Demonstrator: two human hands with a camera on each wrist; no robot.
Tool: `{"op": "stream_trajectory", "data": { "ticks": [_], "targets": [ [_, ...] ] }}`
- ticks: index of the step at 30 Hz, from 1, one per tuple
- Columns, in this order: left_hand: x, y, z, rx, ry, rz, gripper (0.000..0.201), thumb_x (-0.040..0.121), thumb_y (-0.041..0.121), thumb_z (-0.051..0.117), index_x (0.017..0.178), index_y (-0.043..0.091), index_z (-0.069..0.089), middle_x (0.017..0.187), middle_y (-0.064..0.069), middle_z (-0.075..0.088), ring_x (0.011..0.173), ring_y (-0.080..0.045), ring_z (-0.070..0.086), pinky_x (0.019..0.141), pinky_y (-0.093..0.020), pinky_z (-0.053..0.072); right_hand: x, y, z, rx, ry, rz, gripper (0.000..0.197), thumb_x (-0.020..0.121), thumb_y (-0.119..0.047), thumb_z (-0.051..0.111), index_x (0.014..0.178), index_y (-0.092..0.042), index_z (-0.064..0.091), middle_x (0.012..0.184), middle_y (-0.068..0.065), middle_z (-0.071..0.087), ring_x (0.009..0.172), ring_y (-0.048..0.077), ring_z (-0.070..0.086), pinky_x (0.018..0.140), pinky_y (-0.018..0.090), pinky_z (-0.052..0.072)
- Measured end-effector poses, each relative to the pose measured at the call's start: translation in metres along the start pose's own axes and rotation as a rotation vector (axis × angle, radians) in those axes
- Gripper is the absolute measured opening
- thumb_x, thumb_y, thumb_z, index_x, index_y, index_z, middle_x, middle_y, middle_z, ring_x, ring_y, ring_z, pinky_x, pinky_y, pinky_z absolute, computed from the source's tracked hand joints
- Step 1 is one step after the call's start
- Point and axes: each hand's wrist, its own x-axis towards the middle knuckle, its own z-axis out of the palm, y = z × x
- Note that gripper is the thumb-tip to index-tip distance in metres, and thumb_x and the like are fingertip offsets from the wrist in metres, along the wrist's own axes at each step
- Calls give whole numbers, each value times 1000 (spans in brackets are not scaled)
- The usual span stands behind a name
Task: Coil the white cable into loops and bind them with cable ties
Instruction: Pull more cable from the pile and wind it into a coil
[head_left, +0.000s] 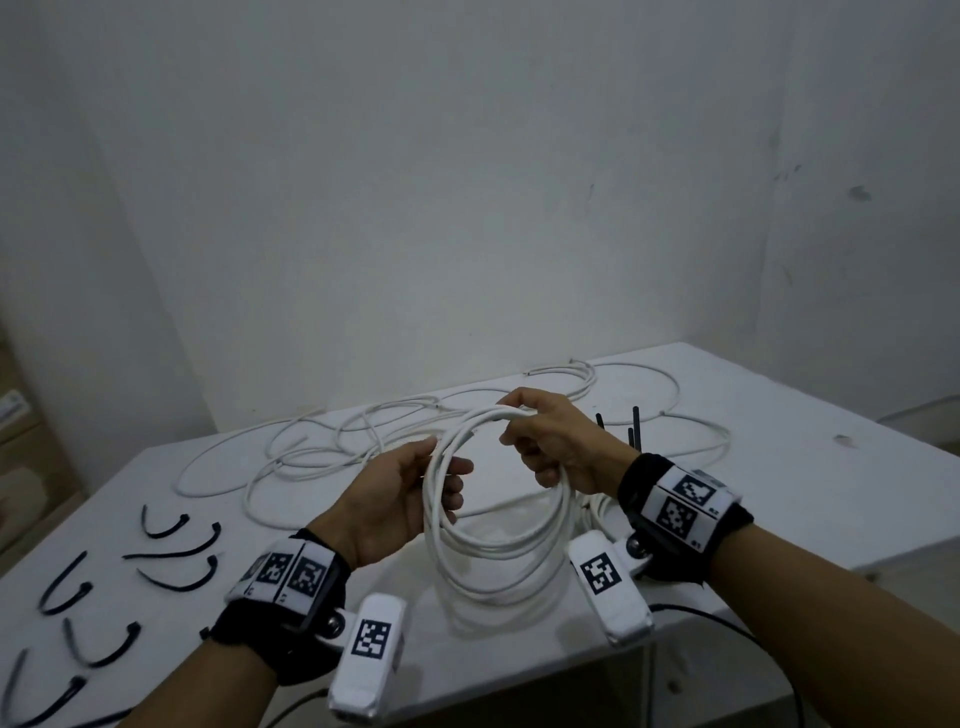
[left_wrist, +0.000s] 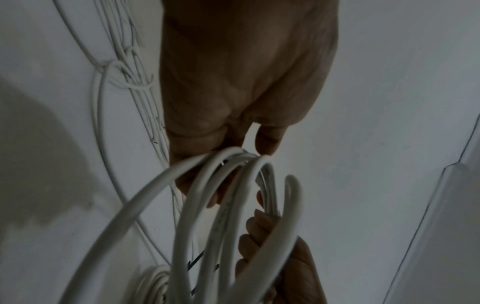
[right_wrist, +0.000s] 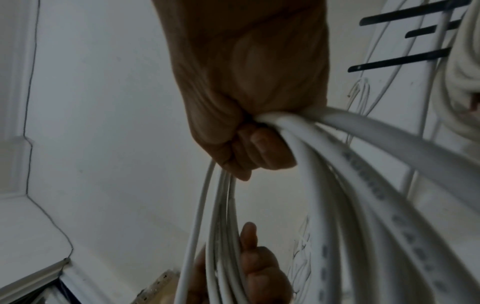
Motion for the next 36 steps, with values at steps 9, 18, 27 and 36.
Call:
{"op": "stream_trajectory", "data": {
  "ticks": [9,18,27,36],
  "targets": [
    [-3,-2,-2,-144,21,-1,41,97,15,37,70,-3,63,66,-17,59,54,-28,61,59,-43,59,-3,-7,-1,8,-63,43,25,85,5,46,82,-19,50,51,-4,26,40,10,17,40,12,17],
    [-14,20,20,489,182,196,25,98,20,46,103,7,67,89,-19,73,69,-40,69,59,-41,58,-4,-6,8,-183,-62,35,20,84,4,48,88,-16,51,48,-3,30,40,11,20,40,14,17],
    [-3,9,16,461,281,292,29,101,27,38,90,4,51,87,-22,71,62,-33,67,58,-38,53,0,-1,10,-231,52,5,18,80,4,48,78,-13,52,50,1,34,38,13,21,41,15,19],
    [2,-9,17,701,309,547,31,90,39,63,95,11,50,63,-4,52,38,-19,48,36,-22,38,3,9,12,-173,-11,-43,9,80,-2,62,83,-9,57,58,4,40,41,14,35,41,21,31]
  ]
}}
